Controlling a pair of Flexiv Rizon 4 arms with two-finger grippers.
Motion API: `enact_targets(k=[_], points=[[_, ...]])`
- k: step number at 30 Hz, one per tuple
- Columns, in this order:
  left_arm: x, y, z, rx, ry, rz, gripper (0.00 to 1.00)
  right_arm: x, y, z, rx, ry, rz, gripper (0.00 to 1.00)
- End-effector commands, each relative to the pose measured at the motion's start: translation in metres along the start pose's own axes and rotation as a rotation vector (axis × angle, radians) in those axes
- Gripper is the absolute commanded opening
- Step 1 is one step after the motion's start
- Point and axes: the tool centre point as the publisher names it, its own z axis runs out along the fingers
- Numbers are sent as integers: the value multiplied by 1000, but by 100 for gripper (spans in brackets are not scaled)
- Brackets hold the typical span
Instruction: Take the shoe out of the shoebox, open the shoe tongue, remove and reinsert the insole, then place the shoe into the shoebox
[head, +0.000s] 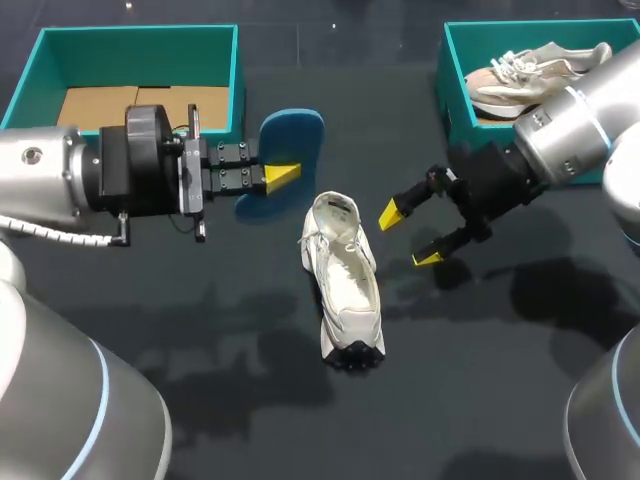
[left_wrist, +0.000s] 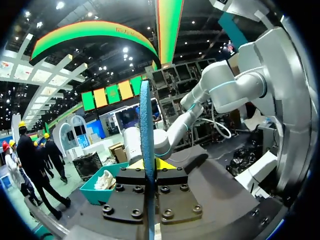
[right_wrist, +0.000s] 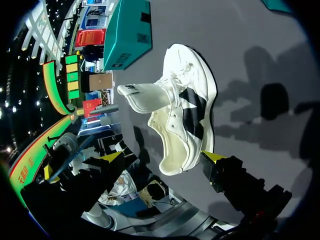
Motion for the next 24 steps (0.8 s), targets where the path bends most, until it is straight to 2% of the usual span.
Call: enact_targets(k=[1,2,5,7,8,11,13,16,24], points=[[-9,4,8,-29,65,147,0,3,2,-4,5,15,6,100],[-9,7,9,-53,52,211,0,5,3,-6,33,53,16,100],[-13,16,10,-58,22,319,0,8,4,-15,42,74,41,100],[-16,22,10,-35,19,359,0,11,4,-19,47,83,52,100],[-17,27,12,-61,8,395,0,12,3,-20,52,93,50,100],[-19,39,17,-67,10,492,0,15,1,-22,54,118,50,100],[-20,46,19,-32,-7,554,0,16,1,-22,60,141,50,100],[-20,55,19,-32,-37,720,0,17,0,-21,60,165,54,100],[-20,55,19,-32,-37,720,0,24,-2,-24,15,213,80,100]])
